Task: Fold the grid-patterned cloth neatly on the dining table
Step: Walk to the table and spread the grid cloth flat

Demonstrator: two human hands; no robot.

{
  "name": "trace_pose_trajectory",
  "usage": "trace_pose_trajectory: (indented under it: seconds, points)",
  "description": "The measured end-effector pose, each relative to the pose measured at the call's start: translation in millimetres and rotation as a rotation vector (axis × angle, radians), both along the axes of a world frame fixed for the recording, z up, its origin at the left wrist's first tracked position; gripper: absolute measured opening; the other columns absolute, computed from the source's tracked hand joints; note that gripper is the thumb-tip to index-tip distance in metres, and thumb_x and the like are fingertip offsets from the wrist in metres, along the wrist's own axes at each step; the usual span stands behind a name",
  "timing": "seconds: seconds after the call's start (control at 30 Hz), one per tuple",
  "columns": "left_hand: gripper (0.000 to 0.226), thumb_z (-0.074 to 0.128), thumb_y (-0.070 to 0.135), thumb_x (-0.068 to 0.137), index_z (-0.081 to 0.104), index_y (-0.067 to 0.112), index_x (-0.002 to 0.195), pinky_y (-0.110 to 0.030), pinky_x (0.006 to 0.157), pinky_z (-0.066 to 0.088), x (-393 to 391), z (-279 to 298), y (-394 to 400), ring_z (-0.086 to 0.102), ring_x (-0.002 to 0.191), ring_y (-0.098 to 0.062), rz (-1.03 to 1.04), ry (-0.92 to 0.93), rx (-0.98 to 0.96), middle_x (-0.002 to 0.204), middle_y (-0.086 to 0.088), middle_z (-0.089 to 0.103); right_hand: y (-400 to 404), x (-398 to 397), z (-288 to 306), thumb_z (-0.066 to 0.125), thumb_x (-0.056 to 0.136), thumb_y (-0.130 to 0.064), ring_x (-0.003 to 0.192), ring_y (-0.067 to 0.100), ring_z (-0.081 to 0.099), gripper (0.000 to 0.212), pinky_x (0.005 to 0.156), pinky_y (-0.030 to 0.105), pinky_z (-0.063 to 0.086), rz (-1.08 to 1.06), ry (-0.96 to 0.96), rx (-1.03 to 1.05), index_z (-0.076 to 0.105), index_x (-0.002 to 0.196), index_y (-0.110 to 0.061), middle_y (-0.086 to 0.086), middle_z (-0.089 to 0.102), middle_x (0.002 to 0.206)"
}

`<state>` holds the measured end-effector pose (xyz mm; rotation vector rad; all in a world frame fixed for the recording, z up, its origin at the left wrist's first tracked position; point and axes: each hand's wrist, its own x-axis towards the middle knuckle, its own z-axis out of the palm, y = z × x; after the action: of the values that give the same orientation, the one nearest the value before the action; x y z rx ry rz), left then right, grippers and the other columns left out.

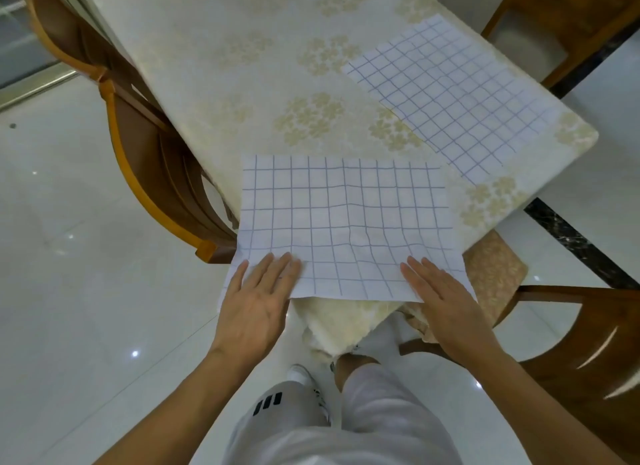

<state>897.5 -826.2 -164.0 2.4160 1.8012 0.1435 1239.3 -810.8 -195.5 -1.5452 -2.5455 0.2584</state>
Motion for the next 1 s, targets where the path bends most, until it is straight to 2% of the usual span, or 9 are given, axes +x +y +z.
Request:
trace_pose_trajectory:
  seconds: [0.1, 0.17, 0.27, 0.4, 0.5, 0.63, 0.73, 0.83, 1.0]
  points:
    - [0.059, 0.064, 0.019, 0.089, 0.048, 0.015, 0.145, -0.061, 0.111, 0.036, 0.1, 18.4, 12.7, 0.047, 0.137, -0.033, 0.004, 0.055, 0.032, 0.147, -0.011, 0.051, 14.2, 6.3, 19.5, 0.063, 0.088, 0.004, 0.141, 0.028, 0.040, 0.067, 0.103, 0.045, 0.049, 0.031, 0.013, 0.056, 0.040, 0.149, -0.012, 0.008, 0.041, 0.154]
    - [0.053, 0.054, 0.021, 0.094, 0.047, 0.016, 0.146, -0.062, 0.111, 0.034, 0.7, 27.4, 30.0, 0.047, 0.137, -0.033, -0.014, 0.101, 0.044, 0.147, -0.011, 0.051, 31.4, 12.6, 30.7, 0.041, 0.100, -0.004, 0.140, 0.028, 0.041, 0.049, 0.104, 0.044, 0.047, 0.052, 0.005, 0.089, 0.042, 0.148, -0.013, 0.008, 0.043, 0.152]
    - [0.054, 0.056, 0.025, 0.094, 0.046, 0.017, 0.147, -0.064, 0.112, 0.030, 5.4, 37.6, 64.5, 0.047, 0.137, -0.034, -0.020, 0.169, 0.010, 0.147, -0.012, 0.051, 69.1, 20.0, 41.6, 0.030, 0.107, -0.018, 0.145, 0.026, 0.034, 0.045, 0.106, 0.039, 0.041, 0.094, -0.064, 0.080, 0.036, 0.151, -0.017, 0.007, 0.039, 0.155]
    - [0.054, 0.057, 0.025, 0.092, 0.048, 0.017, 0.145, -0.067, 0.116, 0.014, 14.6, 45.2, 114.7, 0.049, 0.135, -0.035, -0.043, 0.278, -0.024, 0.145, -0.011, 0.053, 134.1, 20.9, 46.8, 0.012, 0.109, -0.034, 0.136, 0.029, 0.048, 0.049, 0.097, 0.046, 0.054, 0.160, -0.160, 0.017, 0.034, 0.148, -0.014, 0.012, 0.049, 0.147]
    - [0.051, 0.049, 0.024, 0.094, 0.048, 0.018, 0.145, -0.070, 0.115, 0.002, 20.7, 51.6, 156.1, 0.049, 0.135, -0.033, -0.064, 0.364, -0.068, 0.143, -0.009, 0.056, 178.3, 19.9, 50.3, 0.022, 0.104, -0.042, 0.137, 0.022, 0.047, 0.052, 0.098, 0.043, 0.054, 0.145, -0.226, -0.095, 0.047, 0.145, -0.021, 0.003, 0.048, 0.150]
    - [0.061, 0.010, 0.028, 0.096, 0.037, 0.019, 0.150, -0.069, 0.114, -0.007, 18.7, 48.5, 214.6, 0.043, 0.139, -0.032, -0.100, 0.448, -0.148, 0.149, -0.008, 0.050, 234.7, 19.1, 44.0, 0.029, 0.098, -0.038, 0.120, 0.026, 0.063, 0.052, 0.082, 0.041, 0.061, 0.168, -0.311, -0.158, 0.064, 0.130, -0.017, 0.005, 0.063, 0.134]
    - [0.050, 0.022, 0.027, 0.101, 0.041, 0.020, 0.147, -0.067, 0.116, -0.007, 15.9, 40.7, 255.9, 0.048, 0.132, -0.029, -0.134, 0.537, -0.225, 0.141, -0.005, 0.054, 272.7, 15.9, 36.2, 0.037, 0.104, -0.038, 0.136, 0.025, 0.049, 0.045, 0.099, 0.045, 0.052, 0.205, -0.323, -0.174, 0.051, 0.143, -0.022, 0.002, 0.047, 0.150]
    - [0.039, 0.028, 0.030, 0.102, 0.052, 0.020, 0.131, -0.065, 0.117, -0.003, 13.0, 27.8, 289.1, 0.056, 0.115, -0.026, -0.111, 0.588, -0.254, 0.119, -0.001, 0.063, 307.4, 13.9, 28.7, 0.022, 0.106, -0.044, 0.151, 0.018, 0.020, 0.050, 0.117, 0.041, 0.031, 0.216, -0.483, -0.373, 0.022, 0.155, -0.032, -0.007, 0.017, 0.164]
    - [0.042, 0.055, 0.031, 0.093, 0.055, 0.015, 0.131, -0.067, 0.114, 0.021, 9.2, -7.9, 305.2, 0.056, 0.122, -0.030, 0.026, 0.423, -0.162, 0.129, -0.010, 0.063, 333.8, 11.9, 9.1, 0.016, 0.103, -0.048, 0.145, 0.025, 0.034, 0.057, 0.118, 0.049, 0.028, 0.121, -0.452, -0.283, 0.032, 0.152, -0.026, 0.004, 0.036, 0.158]
